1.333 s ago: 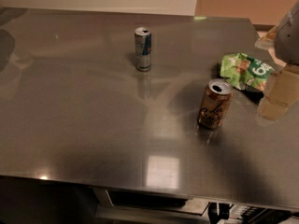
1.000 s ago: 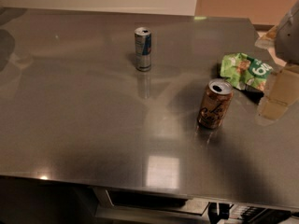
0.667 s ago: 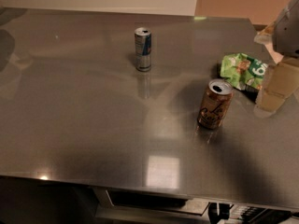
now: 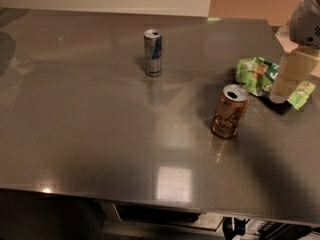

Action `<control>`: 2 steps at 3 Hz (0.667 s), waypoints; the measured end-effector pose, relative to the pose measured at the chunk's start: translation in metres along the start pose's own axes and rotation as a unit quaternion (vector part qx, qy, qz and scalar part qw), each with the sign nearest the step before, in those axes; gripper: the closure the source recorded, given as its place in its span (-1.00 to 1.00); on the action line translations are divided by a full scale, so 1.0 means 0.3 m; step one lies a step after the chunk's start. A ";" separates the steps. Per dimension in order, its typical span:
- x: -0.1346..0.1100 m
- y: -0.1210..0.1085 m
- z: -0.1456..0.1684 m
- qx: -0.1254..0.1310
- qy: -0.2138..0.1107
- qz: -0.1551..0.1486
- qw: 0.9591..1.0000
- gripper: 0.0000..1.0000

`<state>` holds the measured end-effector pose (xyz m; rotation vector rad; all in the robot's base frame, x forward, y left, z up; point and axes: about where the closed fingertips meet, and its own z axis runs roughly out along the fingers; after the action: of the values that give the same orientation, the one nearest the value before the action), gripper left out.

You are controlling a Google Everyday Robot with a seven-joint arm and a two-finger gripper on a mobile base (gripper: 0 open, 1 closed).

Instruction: Pick green rice chip bag

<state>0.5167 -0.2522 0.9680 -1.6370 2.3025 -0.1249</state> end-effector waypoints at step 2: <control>0.105 -0.204 0.123 -0.019 -0.006 0.051 0.998 -1.00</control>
Offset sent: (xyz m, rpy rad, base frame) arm 0.0824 -0.0815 -0.0413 0.0952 0.1092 -0.1488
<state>0.5739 -0.2985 0.9420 -1.5294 2.3877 -0.0488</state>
